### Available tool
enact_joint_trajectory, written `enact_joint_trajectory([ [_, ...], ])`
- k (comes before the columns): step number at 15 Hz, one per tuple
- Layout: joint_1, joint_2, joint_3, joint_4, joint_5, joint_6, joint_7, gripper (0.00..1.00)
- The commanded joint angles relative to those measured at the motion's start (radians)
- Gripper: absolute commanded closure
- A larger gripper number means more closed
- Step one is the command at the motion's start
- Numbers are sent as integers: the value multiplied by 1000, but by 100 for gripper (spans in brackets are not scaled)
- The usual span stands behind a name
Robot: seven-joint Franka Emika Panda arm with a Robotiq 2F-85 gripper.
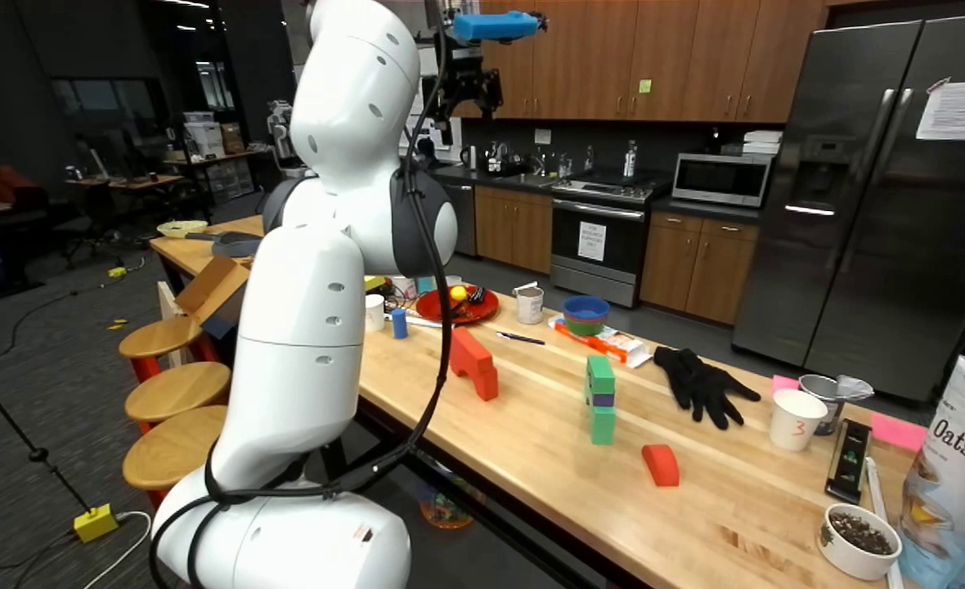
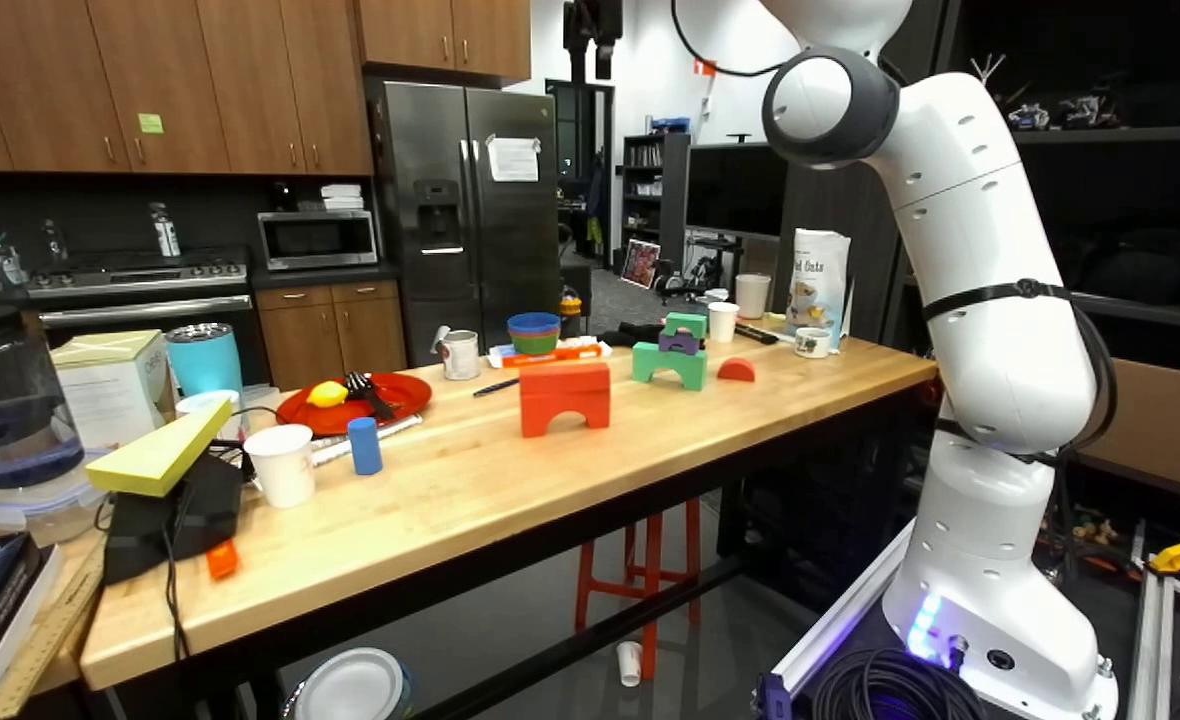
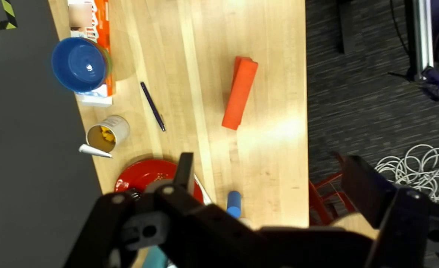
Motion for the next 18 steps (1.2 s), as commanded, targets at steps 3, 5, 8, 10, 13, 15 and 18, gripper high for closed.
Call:
enact_joint_trajectory([
  [3,94,-36,2,-17,-34,-17,22,0],
  [5,86,-22,7,-18,-19,-5,23,0],
  [8,98,-23,7,-18,-21,-4,28,0],
  [10,97,-23,7,-18,-21,-4,28,0],
  [13,96,-23,7,-18,-21,-4,28,0],
  [15,96,-23,7,-18,-21,-4,28,0],
  [18,127,-10,10,-10,-44,-6,-16,0],
])
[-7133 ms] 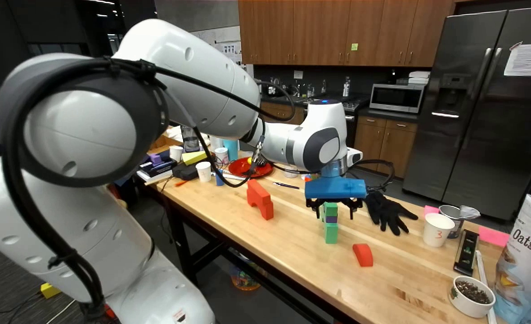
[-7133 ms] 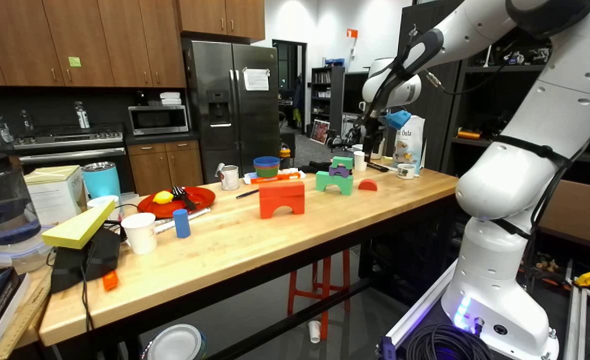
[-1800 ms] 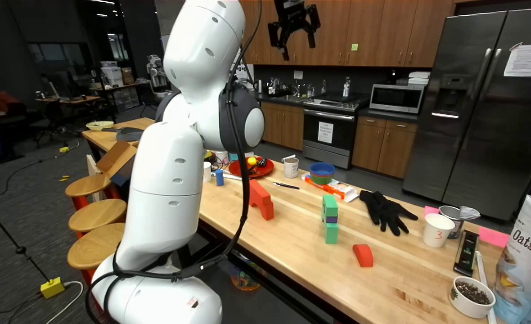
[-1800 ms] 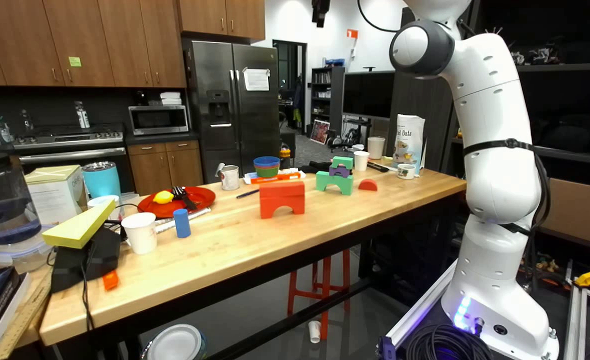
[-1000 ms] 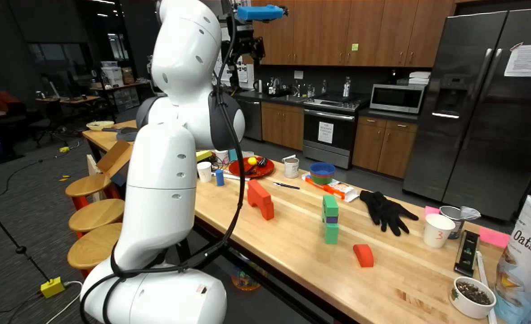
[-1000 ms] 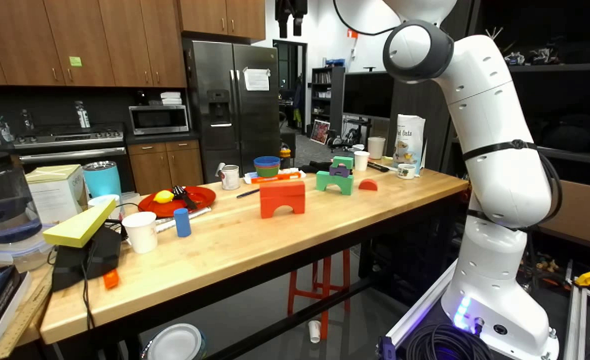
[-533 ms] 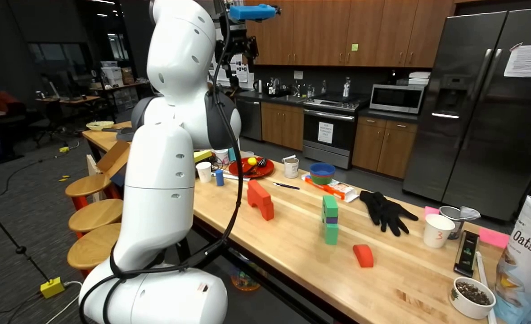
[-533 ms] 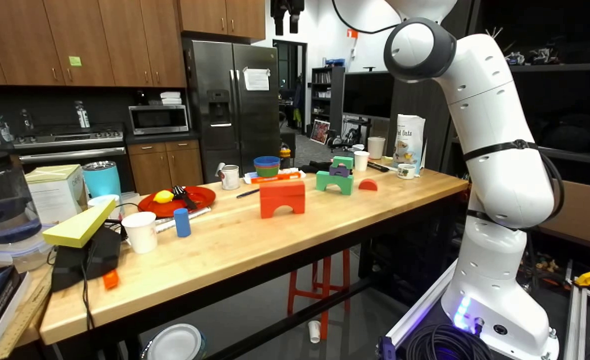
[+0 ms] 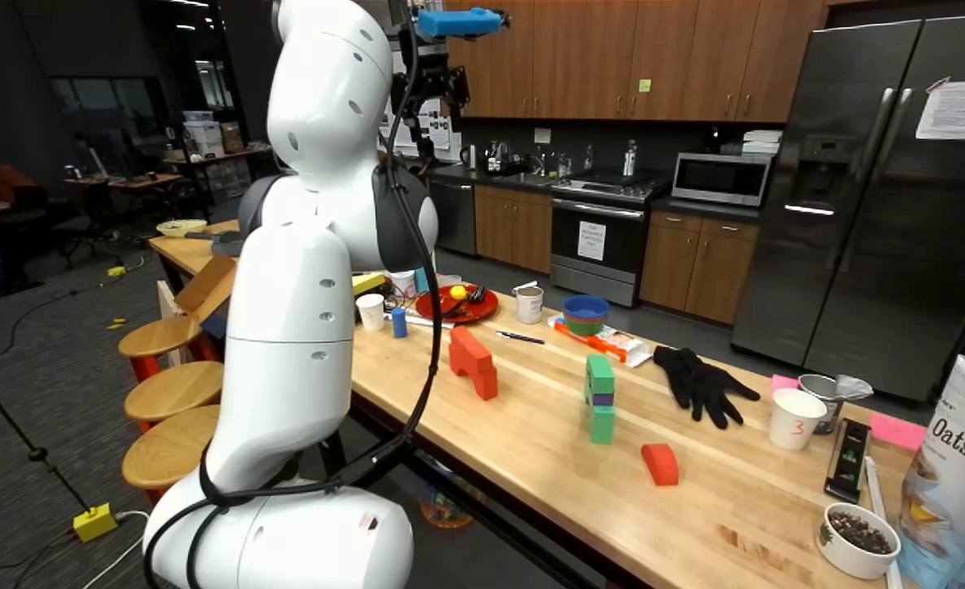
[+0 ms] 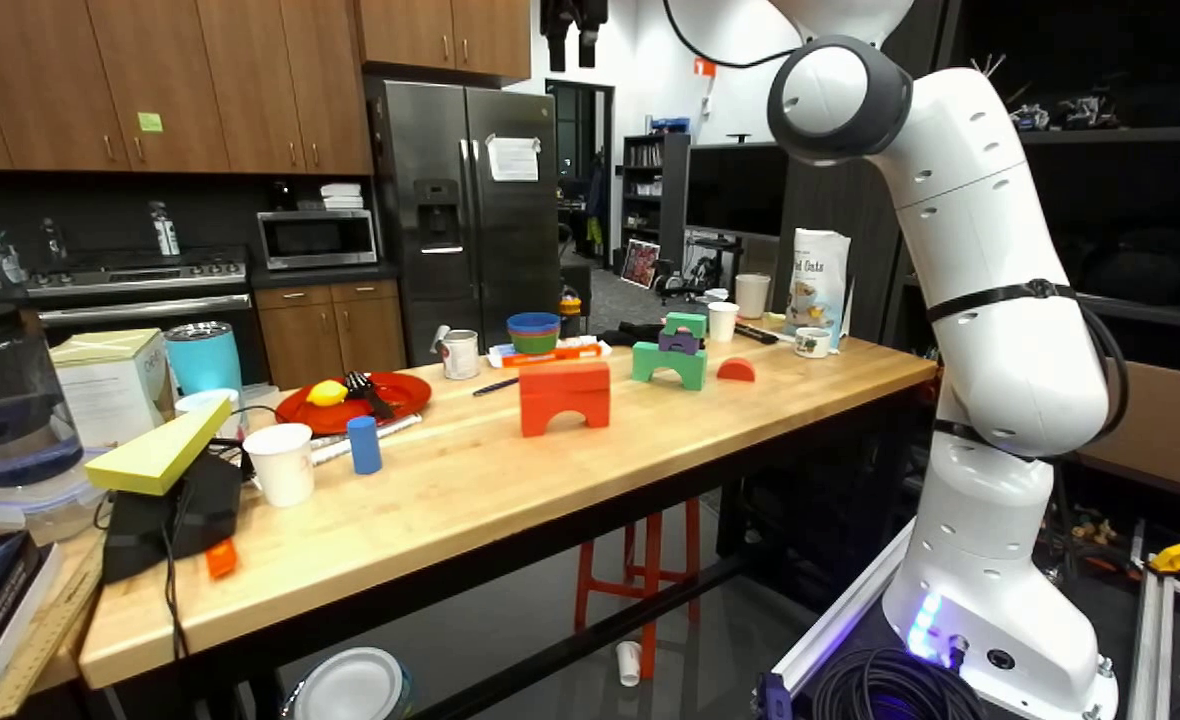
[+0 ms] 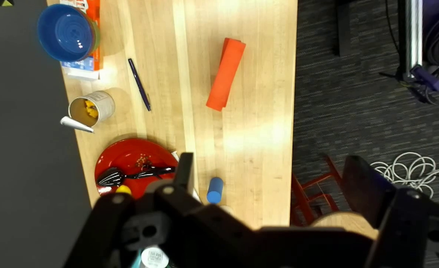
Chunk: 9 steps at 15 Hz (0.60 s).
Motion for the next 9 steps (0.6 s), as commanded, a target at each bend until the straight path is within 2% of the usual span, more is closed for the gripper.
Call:
enact_joint_trajectory([
  [1,38,10,10,5,-31,-4,-49,0],
  [9,119,23,7,11,-74,-30,-83,0],
])
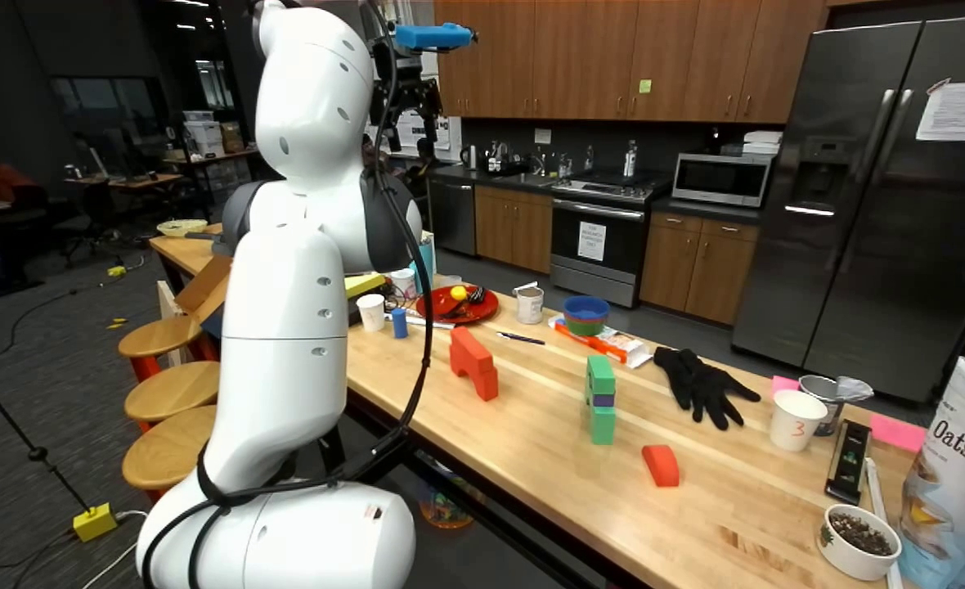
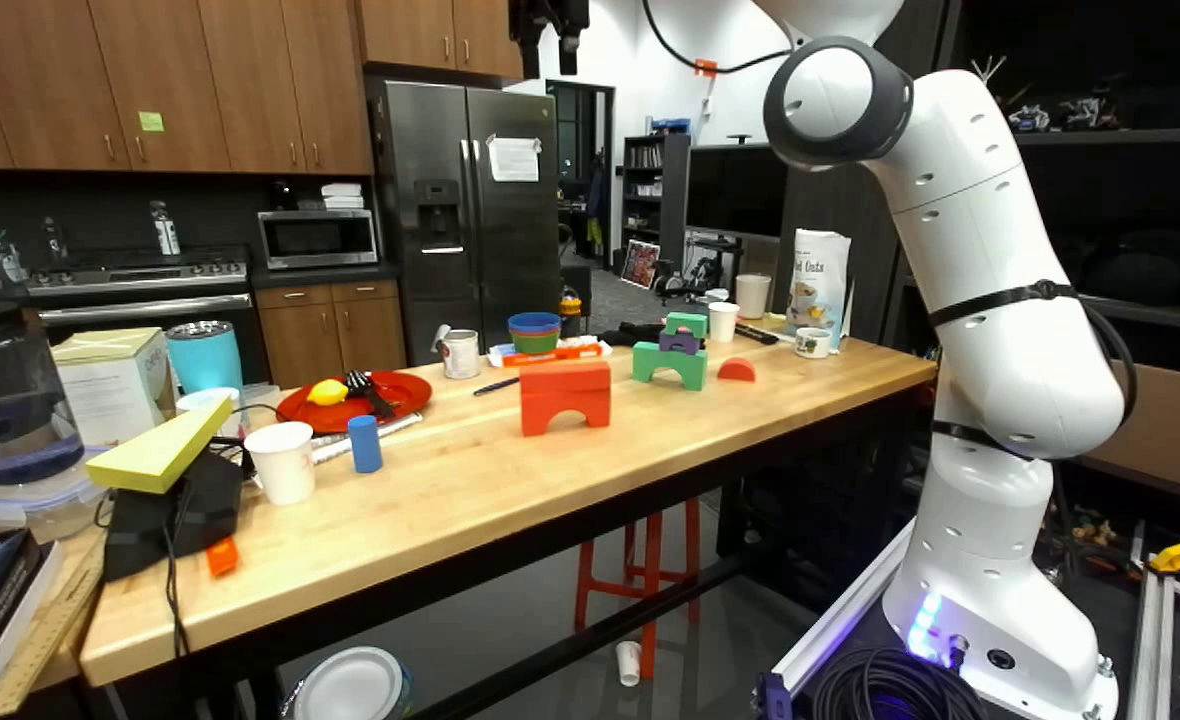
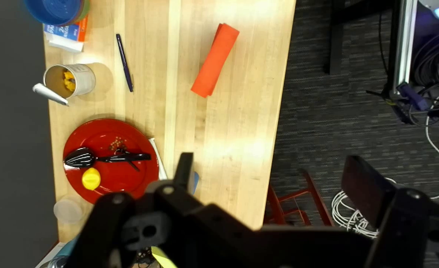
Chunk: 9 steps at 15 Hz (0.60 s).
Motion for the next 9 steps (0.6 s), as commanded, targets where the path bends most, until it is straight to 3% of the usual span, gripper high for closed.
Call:
enact_joint_trajectory([
  [1,22,-3,-1,14,-39,-19,-29,0],
  [9,16,-19,4,-29,-34,12,-3,0],
])
